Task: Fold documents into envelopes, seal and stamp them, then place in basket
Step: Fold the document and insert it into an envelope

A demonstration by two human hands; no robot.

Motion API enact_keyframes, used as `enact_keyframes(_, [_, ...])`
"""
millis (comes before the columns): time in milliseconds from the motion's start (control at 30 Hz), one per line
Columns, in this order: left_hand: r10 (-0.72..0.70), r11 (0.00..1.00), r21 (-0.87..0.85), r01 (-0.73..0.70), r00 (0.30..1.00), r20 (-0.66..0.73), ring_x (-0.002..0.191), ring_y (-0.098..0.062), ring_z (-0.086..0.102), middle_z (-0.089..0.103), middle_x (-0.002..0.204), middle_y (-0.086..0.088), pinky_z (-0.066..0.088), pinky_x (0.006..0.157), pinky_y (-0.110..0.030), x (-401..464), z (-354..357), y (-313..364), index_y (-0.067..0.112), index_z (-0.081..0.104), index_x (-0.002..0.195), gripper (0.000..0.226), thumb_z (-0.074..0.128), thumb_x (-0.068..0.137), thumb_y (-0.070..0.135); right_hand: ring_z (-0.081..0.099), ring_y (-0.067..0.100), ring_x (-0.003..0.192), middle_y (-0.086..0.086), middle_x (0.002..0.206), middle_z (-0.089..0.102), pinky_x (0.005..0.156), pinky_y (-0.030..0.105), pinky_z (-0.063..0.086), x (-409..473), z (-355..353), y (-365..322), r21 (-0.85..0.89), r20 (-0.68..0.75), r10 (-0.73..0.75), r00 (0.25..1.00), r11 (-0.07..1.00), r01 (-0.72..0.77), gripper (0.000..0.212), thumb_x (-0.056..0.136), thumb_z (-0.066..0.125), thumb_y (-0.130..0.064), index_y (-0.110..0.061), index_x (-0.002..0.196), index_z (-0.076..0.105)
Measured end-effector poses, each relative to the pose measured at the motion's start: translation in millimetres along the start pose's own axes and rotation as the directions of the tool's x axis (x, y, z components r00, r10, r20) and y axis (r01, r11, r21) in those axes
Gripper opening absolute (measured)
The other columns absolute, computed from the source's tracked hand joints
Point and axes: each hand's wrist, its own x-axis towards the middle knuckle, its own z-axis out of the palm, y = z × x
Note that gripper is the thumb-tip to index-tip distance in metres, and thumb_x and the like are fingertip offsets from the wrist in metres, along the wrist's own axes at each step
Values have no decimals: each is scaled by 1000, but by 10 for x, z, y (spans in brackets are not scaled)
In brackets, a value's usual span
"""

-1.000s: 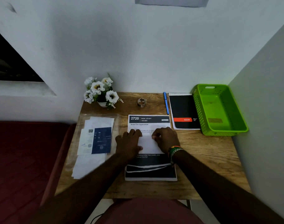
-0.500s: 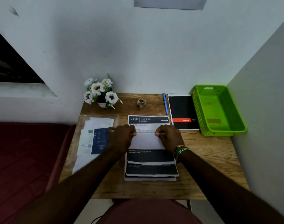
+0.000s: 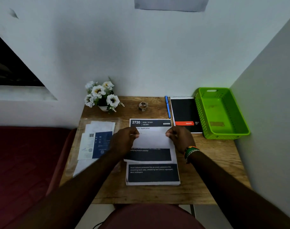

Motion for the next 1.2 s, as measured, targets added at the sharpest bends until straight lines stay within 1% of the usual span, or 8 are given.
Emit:
enact_keyframes(200, [18,1000,-1,-18,1000,-24,98,-9,64,71,105,9,55,88,-39,-64,6,-33,32,71,102,13,61,97,27,55,8,89,-10,91,65,78,31,49,-163,-25,78,-41,-119,-123,985,992,119,3,89,70,-26,-25,88,68])
enact_keyframes(400, [143,985,116,-127,979,-143,101,-16,70,75,110,1,57,91,-36,-337,98,-92,24,75,109,19,68,92,23,59,15,88,-4,93,69,79,38,50,-426,48,286,-145,-189,-307,933,948,283,1,91,70,-19,-20,91,70])
enact_keyframes(600, [262,958,169,-233,949,-174,90,-11,70,76,98,4,55,85,-28,-548,236,-187,22,75,100,13,75,87,22,61,20,105,2,110,71,89,40,51,-740,270,501,-180,-128,-334,934,934,310,25,94,56,-32,-16,102,74])
enact_keyframes(767, [206,967,168,-191,975,-79,114,-13,64,71,121,3,47,103,-33,-627,374,-332,23,74,108,24,76,85,27,59,20,110,-1,117,69,90,44,52,-843,375,592,-158,-59,-291,955,947,279,23,93,57,-34,-19,100,74])
enact_keyframes(967, [184,960,223,-167,981,-57,119,-18,61,68,128,1,49,103,-40,-616,486,-311,25,72,116,32,69,86,38,57,20,112,-7,118,69,82,43,51,-829,388,479,-229,-92,-222,971,954,196,25,90,52,-35,-25,99,73])
enact_keyframes(1067, [181,956,238,-171,983,-23,139,-21,44,49,150,-2,36,114,-40,-594,630,-203,25,51,143,56,60,90,41,56,22,118,-5,128,66,89,41,47,-796,457,250,-234,-91,-217,972,953,191,33,90,49,-35,-24,111,72])
enact_keyframes(1133, [168,946,272,-178,984,57,152,-21,18,20,164,-4,19,121,-38,-557,730,-87,22,23,157,71,52,96,42,55,23,125,1,137,62,97,43,46,-746,579,56,-260,-18,-226,974,942,213,42,93,44,-35,-20,123,68])
enact_keyframes(1200, [120,920,355,-166,982,149,152,-20,-10,-12,164,-4,2,124,-37,-515,814,28,19,-7,155,76,40,101,46,52,28,133,9,143,56,104,47,46,-694,735,-115,-269,88,-226,970,932,242,51,93,39,-36,-12,132,62])
